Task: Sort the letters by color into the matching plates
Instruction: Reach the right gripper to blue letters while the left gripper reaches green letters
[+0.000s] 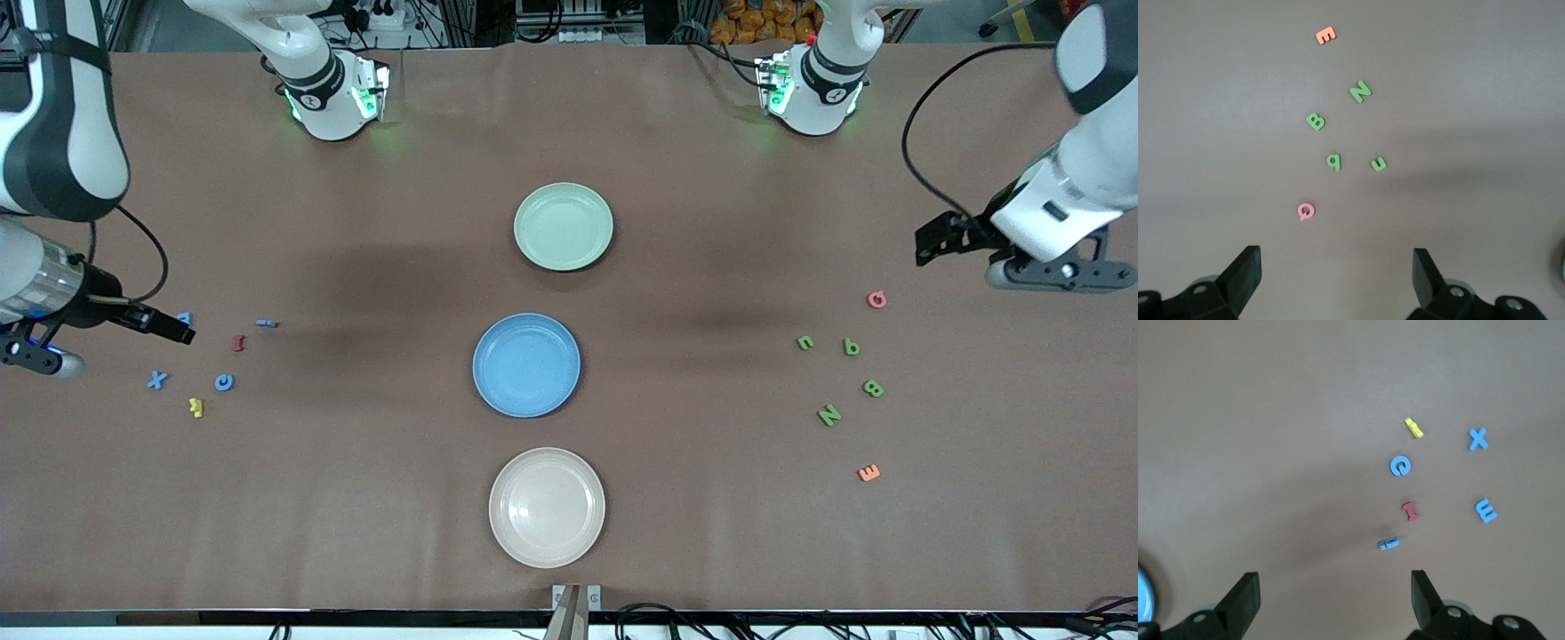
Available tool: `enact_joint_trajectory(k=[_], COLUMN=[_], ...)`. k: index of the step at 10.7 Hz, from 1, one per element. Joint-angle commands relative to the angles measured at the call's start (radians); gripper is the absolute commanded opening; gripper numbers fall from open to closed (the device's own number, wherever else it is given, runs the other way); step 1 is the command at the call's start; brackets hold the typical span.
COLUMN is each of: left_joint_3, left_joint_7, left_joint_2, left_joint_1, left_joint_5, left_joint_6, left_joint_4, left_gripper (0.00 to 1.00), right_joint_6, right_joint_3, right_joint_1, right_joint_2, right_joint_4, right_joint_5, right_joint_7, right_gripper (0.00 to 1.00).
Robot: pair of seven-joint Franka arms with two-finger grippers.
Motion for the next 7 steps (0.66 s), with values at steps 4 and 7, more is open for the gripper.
enact_joint_trajectory(k=[4,7], left_joint_3=[0.018,0.023], left_joint_7=[-0.050,-0.145], left_joint_2=[0.119,0.206], left_joint_1=[0.016,0.012], left_joint_5=[-0.014,0.021], left_joint_6=[0.307,0.391], left_joint_4=[-0.195,-0.210], left_gripper=[1.00,1.00], right_joint_6=[0.139,0.275], right_joint_3=[0.015,0.015], right_joint_1=[-0.046,-0.057], right_joint_2=[0.043,0.076], right_joint_4=[-0.121,-0.237], right_joint_5=[0.104,0.123], right_joint_7=[0.669,0.876], right_gripper=[1.00,1.00])
